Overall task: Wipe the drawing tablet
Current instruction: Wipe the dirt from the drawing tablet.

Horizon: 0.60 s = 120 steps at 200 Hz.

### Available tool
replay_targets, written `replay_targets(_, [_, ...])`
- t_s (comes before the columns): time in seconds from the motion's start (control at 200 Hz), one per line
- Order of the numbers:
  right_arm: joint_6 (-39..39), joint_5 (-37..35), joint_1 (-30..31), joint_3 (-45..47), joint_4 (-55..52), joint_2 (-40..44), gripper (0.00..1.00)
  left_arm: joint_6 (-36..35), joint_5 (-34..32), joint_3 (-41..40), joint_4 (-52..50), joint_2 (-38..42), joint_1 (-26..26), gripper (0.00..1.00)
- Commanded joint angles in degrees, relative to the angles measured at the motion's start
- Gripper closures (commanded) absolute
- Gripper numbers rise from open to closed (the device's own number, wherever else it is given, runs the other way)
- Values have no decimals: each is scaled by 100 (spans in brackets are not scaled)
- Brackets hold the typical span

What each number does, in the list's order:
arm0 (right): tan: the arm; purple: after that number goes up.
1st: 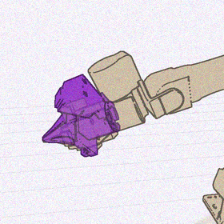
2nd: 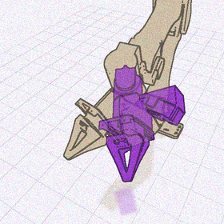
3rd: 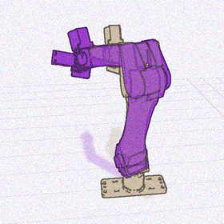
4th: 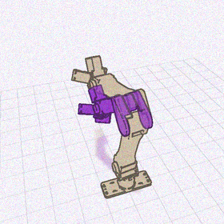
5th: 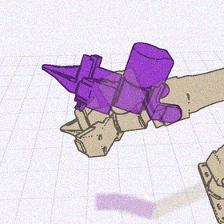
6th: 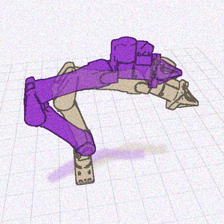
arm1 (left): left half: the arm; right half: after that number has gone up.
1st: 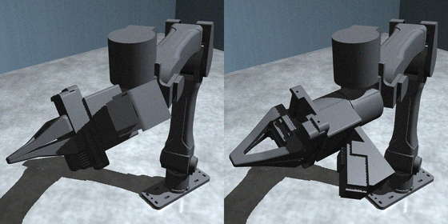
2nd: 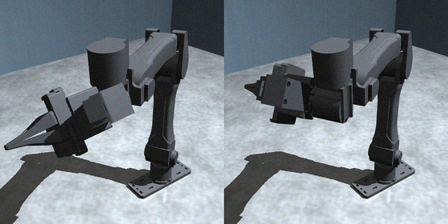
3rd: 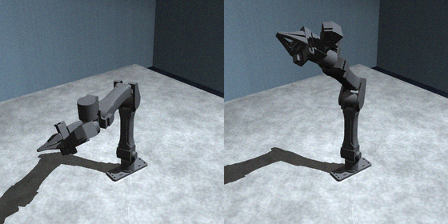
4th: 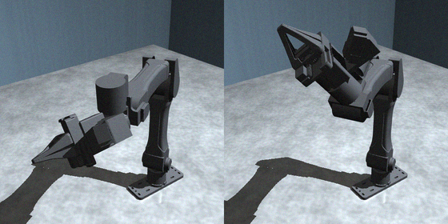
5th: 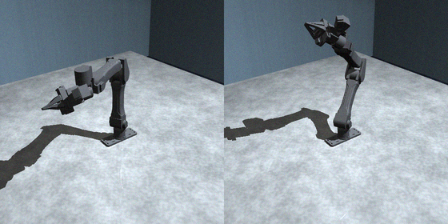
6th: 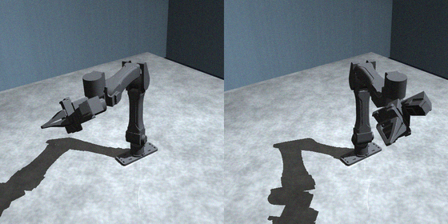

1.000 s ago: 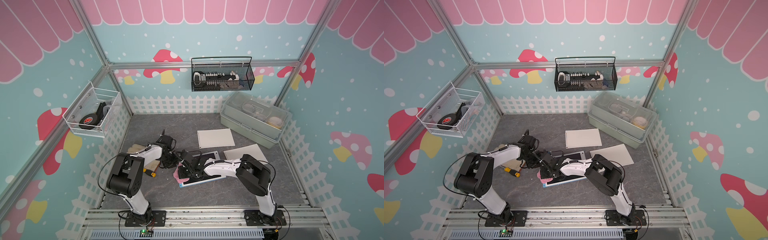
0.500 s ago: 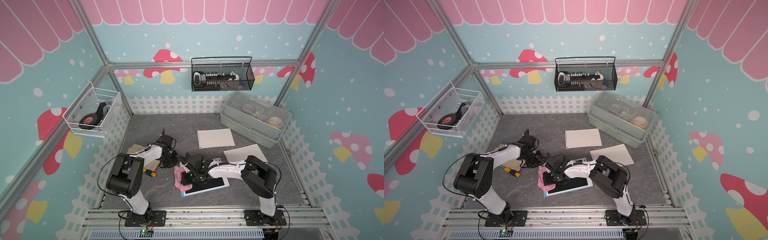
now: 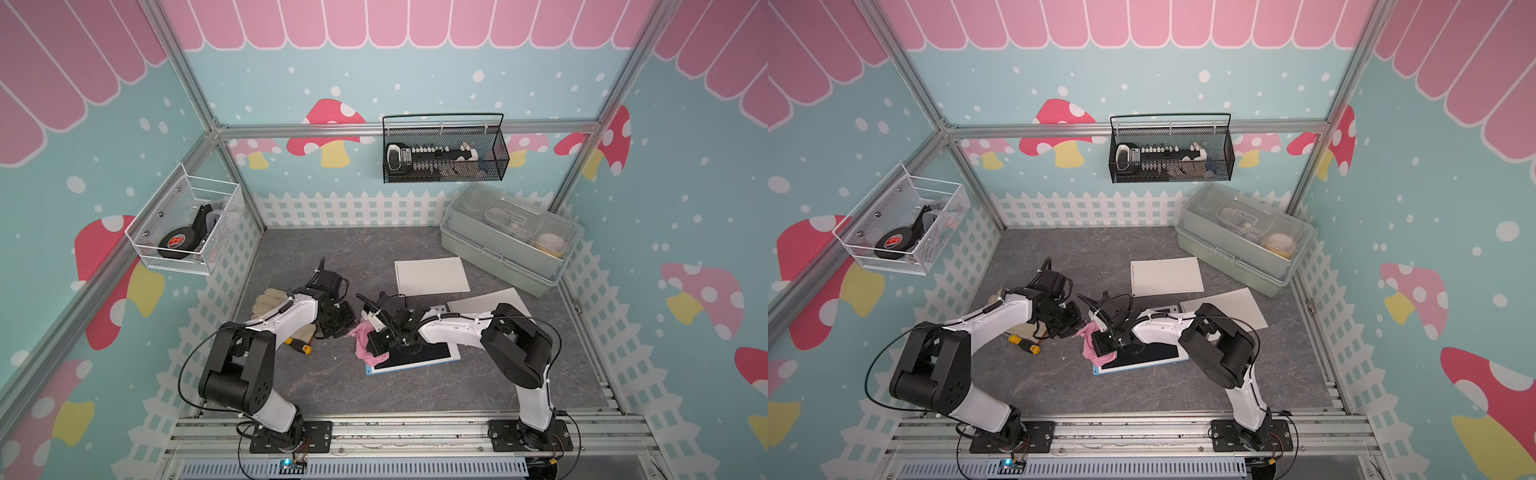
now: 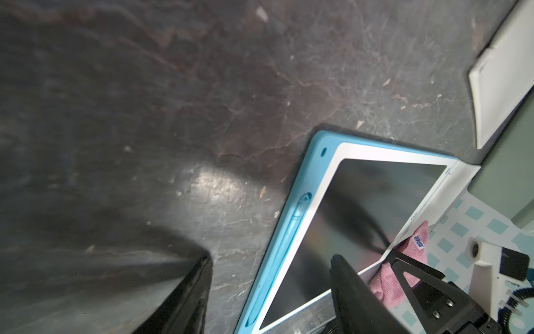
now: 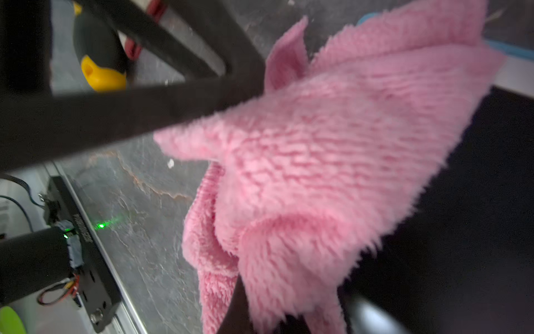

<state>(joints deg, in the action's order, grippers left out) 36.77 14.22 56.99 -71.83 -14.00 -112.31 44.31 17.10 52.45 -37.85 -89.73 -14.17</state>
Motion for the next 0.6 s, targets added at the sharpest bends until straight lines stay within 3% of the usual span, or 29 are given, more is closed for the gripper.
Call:
replay_targets(0.0, [-339,-991,116,349,-1041,659,100,-54,-134,221,-163,102,-4,64])
replay_targets(0.13, [-287,-1668,97,699,-1503,1341,100,-62,-132,300,-276,142,-6,60])
replay_targets(0.365, [451,-2165,83,1756,-1411,2602,100,-69,60,459,-273,-109,-402,60])
replay_targets(0.595, [781,-2040,178,1789,-938,2434,100,90,-46,339,-94,-388,-813,68])
